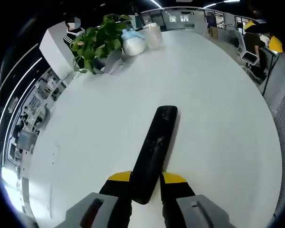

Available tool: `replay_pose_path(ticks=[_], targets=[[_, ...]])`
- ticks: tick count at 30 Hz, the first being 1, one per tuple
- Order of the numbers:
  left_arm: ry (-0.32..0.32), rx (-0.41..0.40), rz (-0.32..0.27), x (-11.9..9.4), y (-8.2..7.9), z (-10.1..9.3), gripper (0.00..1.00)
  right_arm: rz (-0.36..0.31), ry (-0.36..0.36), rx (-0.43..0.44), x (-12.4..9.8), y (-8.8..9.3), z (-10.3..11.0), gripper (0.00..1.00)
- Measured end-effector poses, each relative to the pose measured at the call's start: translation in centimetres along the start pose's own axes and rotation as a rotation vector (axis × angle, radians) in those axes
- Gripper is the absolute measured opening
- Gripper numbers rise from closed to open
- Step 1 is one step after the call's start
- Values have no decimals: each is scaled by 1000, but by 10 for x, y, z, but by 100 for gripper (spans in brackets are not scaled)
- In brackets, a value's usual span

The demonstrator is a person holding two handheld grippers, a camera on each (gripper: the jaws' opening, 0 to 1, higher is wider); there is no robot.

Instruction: Press the specified remote control buttons in sequence, fully releasing each button before pressing the next.

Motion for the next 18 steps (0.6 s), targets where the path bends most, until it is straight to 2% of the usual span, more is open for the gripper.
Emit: replay_pose_path(ticks=[18], targets=[[-50, -42, 21, 5, -4, 6, 21, 16, 3, 1, 1, 2, -1, 46]])
Point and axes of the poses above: the point that each gripper's makers call its tool centre point, and the gripper's own axes: x roughly forward along the fingers, z roughly to its left, y roughly out of its underside, the point moved 5 cm from there along -x, roughly backward along the fingers, and after that the axes turned 13 degrees about -y, right-handed, at the moved point
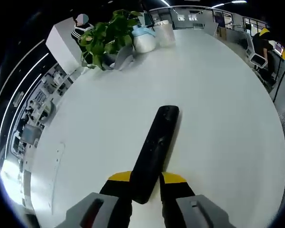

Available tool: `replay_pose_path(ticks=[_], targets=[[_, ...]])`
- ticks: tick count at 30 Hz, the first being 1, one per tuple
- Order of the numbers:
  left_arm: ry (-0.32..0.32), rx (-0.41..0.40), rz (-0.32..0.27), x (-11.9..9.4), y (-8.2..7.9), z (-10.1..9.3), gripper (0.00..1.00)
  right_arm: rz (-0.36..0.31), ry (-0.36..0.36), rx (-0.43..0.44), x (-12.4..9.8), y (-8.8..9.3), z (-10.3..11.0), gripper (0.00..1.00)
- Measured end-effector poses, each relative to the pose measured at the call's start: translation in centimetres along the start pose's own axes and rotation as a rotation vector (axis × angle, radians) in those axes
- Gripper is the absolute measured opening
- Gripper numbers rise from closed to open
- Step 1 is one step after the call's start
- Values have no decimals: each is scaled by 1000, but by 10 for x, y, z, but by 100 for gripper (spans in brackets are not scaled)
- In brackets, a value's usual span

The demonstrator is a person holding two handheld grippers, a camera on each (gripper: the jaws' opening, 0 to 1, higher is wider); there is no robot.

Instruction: Press the specified remote control buttons in sequence, fully releasing each button before pressing the next.

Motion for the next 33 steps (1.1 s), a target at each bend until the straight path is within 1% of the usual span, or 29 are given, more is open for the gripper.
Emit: replay_pose_path(ticks=[7, 19, 21, 24, 26, 27, 28, 30, 31, 32, 33], targets=[[-11, -23, 0, 3, -1, 7, 21, 5, 4, 3, 0, 1, -1, 45], [-15, -25, -8, 14, -7, 16, 21, 18, 8, 7, 1, 3, -2, 44], [-24, -31, 0, 13, -8, 15, 21, 18, 8, 8, 1, 3, -2, 44], [-47, -24, -8, 13, -8, 14, 21, 19, 9, 8, 1, 3, -2, 44], [-65, -35, -5, 14, -8, 14, 21, 17, 10, 9, 0, 2, -2, 44], [-77, -67, 3, 15, -7, 15, 21, 17, 10, 9, 0, 3, -2, 44], [-78, -77, 2, 15, -7, 16, 22, 17, 9, 9, 1, 3, -2, 44], [-57, -112, -1, 15, -7, 14, 24, 23, 9, 7, 1, 3, -2, 44], [-59, -115, -3, 15, -8, 15, 26, 22, 9, 7, 1, 3, -2, 44], [-50, -140, -1, 13, -8, 12, 28, 21, 10, 7, 1, 3, -2, 44], [-47, -145, -3, 13, -8, 11, 31, 20, 10, 8, 0, 3, -2, 44]])
Point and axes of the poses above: the point that each gripper's makers call its tool centre point, and the gripper's own axes: x roughly forward along the fingers, z roughly to its left, y roughly out of its underside, the point moved 5 cm from there along -x, roughly backward along the fingers, and after that the axes turned 13 degrees about -y, right-handed, at the moved point
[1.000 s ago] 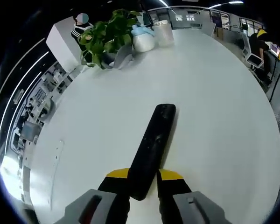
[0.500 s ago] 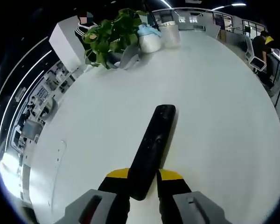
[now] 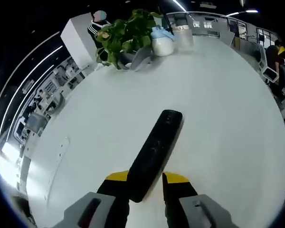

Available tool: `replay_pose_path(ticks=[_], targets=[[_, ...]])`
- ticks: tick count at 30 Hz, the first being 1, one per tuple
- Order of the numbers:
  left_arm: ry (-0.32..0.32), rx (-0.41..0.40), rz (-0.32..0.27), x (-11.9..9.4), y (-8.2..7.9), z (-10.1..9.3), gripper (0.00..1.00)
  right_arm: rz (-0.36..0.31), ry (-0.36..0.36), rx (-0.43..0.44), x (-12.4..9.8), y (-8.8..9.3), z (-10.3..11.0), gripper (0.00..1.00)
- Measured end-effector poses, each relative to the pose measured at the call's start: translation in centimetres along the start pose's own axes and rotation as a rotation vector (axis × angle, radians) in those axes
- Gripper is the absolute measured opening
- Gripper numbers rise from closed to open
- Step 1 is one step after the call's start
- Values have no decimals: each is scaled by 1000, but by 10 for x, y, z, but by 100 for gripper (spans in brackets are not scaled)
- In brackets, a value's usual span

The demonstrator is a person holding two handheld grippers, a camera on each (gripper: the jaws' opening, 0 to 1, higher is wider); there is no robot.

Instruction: Press the specified remote control buttons in sequence, fully releasing each button before pressing the next.

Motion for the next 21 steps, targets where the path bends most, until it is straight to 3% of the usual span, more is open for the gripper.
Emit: replay_pose_path(ticks=[5, 7, 11, 15, 18, 21], targets=[[0, -32, -25, -7, -1, 1, 43, -2, 0, -1, 0, 0, 0, 44], [35, -72, -26, -11, -3, -2, 47, -2, 0, -1, 0, 0, 0, 44], [38, -117, -53, -17, -6, -2, 78, -10, 2, -5, -1, -1, 0, 45], [56, -127, -56, -32, -8, -5, 84, -20, 8, 0, -2, -2, -1, 46], [51, -160, -91, -40, -9, -5, 96, -33, 19, 1, -3, -4, -2, 52], [54, -191, -98, -46, -3, -6, 100, -45, 72, -23, -6, -6, -8, 72]])
Point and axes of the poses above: the point that each gripper's makers call its tool centre point, and the gripper's own axes: x roughly forward along the fingers, z roughly to its left, y roughly out of its underside, the point moved 5 cm from there along -x, roughly backward along the fingers, and after that the axes turned 13 degrees about -y, right-handed, at the moved point
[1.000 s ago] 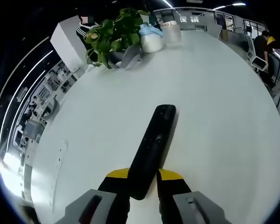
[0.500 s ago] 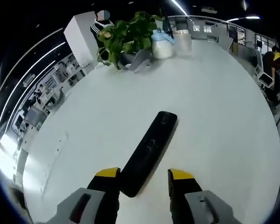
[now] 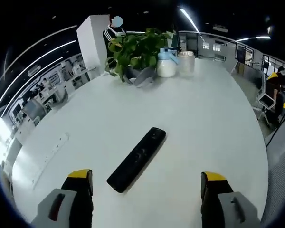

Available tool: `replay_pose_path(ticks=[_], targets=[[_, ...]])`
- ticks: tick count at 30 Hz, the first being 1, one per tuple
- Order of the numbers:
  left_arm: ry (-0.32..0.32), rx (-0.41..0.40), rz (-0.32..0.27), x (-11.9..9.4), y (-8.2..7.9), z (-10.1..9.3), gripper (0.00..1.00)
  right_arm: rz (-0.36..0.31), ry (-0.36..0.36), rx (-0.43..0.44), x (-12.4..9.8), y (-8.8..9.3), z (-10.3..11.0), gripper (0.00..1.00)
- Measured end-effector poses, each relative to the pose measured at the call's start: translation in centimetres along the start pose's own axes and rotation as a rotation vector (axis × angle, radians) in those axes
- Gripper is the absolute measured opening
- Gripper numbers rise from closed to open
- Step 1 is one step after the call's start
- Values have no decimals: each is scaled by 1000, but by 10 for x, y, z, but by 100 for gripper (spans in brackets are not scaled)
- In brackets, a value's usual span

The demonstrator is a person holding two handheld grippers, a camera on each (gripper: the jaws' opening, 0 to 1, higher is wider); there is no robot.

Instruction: Press the specified remote control buttons in sequence, fully releasing each button before pressing the next.

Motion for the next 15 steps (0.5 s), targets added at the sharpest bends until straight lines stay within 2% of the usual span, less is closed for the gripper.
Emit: replay_pose_path(ticks=[3, 6, 9, 15], targets=[[1, -67, -17, -9, 4, -1, 100, -14, 26, -3, -1, -2, -3, 87], [-10, -85, -28, -17, 9, 2, 100, -16, 25, -5, 2, -2, -1, 98], [-31, -118, -44, -31, 9, 6, 100, 1, -1, -16, 4, -1, 3, 100], [-54, -140, -74, -56, 11, 9, 100, -27, -19, 0, 3, -4, 4, 100]])
Point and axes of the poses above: the point that each gripper's makers call its tool centre point, and the gripper's own axes: x roughly forward along the fingers, z roughly to its left, y roughly out of its underside, the point moved 5 cm from there along -x, roughly backward along the fingers, and after that the axes turned 13 degrees about -y, right-handed, at the moved point
